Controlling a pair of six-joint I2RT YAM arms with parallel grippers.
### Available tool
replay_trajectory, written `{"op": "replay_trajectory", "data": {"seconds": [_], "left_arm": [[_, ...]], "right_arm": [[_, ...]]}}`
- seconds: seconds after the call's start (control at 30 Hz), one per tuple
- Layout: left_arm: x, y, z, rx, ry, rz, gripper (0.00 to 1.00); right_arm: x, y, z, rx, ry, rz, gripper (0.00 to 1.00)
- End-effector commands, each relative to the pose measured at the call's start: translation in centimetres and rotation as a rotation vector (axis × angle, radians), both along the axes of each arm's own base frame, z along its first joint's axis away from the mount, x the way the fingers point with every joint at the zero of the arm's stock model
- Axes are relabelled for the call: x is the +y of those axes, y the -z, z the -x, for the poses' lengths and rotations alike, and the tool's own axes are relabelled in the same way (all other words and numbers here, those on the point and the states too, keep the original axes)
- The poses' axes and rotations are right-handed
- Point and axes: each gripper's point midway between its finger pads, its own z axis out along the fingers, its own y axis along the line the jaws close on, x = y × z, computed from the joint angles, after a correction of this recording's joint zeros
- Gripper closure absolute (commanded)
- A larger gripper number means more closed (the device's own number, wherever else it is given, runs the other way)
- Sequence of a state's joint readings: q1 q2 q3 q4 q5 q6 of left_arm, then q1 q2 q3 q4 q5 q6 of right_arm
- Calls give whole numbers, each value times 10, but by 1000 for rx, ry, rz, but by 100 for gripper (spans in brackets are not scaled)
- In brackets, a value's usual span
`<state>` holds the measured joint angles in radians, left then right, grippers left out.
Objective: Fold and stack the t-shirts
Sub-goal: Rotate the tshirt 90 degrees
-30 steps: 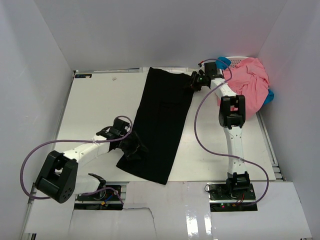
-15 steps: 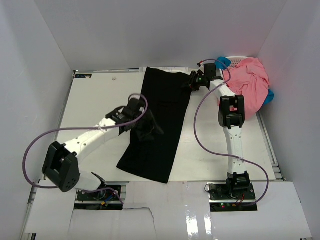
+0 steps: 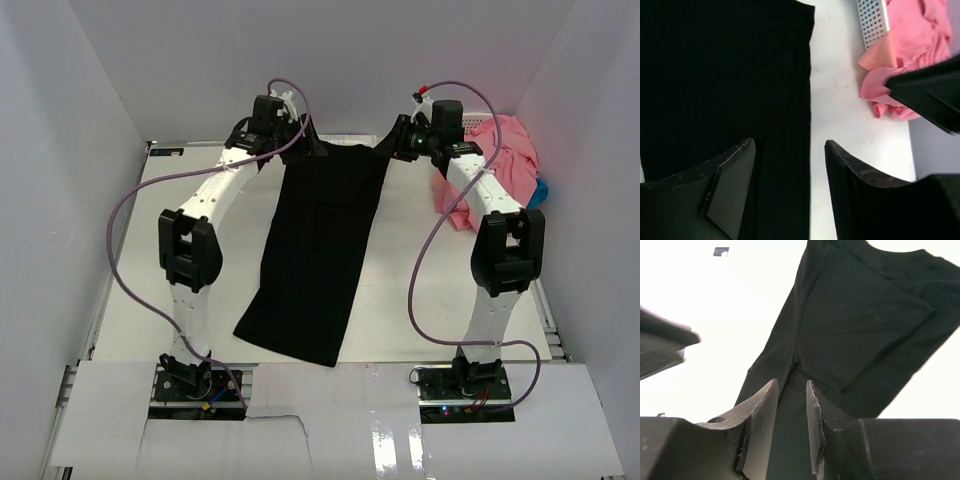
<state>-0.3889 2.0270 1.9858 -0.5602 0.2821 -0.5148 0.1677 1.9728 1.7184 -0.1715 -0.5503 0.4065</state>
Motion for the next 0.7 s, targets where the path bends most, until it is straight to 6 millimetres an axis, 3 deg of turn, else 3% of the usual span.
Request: {"op": "replay_trajectory", "data": {"seconds": [0.0,0.17,0.23,0.67], "left_arm": [[-1,28,-24,-15,110,-32,32],[-7,67,-68,-48,165,-14,35],[-8,76,-75,-46,166,-14,36],[-13,130,-87,-11,186,-5,34]], "right_arm": [[-14,53,2,90,61,103,64],[-16,85,0,174,109,183,64],[-16,92,-4,192,117,197,64],[2,156,-9,314,86,249,65]]}}
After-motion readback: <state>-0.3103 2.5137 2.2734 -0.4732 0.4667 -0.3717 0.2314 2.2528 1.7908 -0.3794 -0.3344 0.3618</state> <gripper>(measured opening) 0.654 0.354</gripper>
